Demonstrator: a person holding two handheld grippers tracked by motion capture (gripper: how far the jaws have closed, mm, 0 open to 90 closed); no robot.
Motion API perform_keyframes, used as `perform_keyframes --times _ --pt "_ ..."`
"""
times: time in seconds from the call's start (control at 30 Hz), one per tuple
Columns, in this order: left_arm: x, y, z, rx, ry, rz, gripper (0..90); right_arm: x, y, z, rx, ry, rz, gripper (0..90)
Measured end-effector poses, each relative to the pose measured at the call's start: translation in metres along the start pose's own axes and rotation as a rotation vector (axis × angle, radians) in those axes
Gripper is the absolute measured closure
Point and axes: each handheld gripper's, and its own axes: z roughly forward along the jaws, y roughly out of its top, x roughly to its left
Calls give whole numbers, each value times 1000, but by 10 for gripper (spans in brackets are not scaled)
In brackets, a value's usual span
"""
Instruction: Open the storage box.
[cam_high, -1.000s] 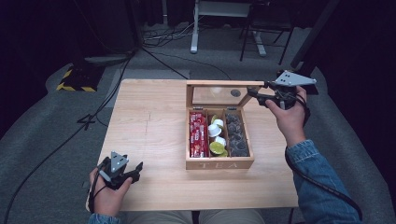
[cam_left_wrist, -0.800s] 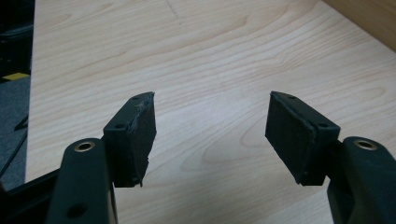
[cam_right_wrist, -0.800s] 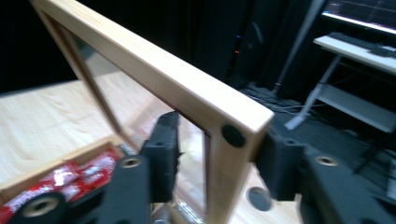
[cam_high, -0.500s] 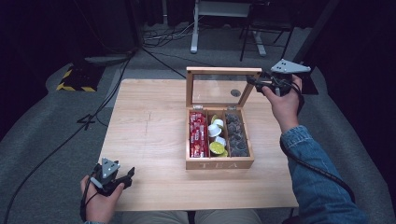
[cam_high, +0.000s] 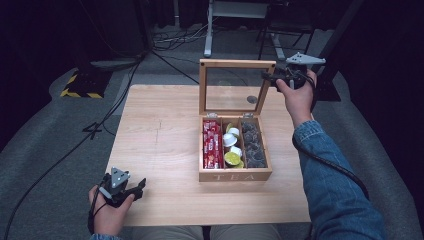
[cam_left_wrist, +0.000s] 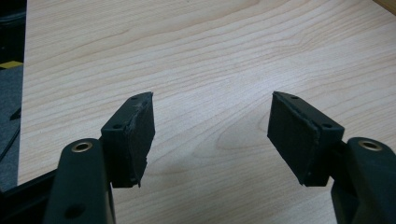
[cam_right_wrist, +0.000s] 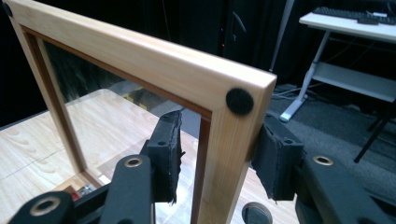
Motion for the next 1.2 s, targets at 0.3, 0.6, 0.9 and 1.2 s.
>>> perform_keyframes --times 0.3,0.6,0.9,1.2 --pt "1 1 7 12 -11 4 319 -11 2 19 34 -17 21 540" --pt "1 2 11 22 -18 17 317 -17 -10 38 78 -47 22 475" --pt "2 1 13 23 -21 11 317 -21 -23 48 106 -44 53 460" --pt "3 1 16 32 -23 16 315 -20 -23 51 140 -35 61 387"
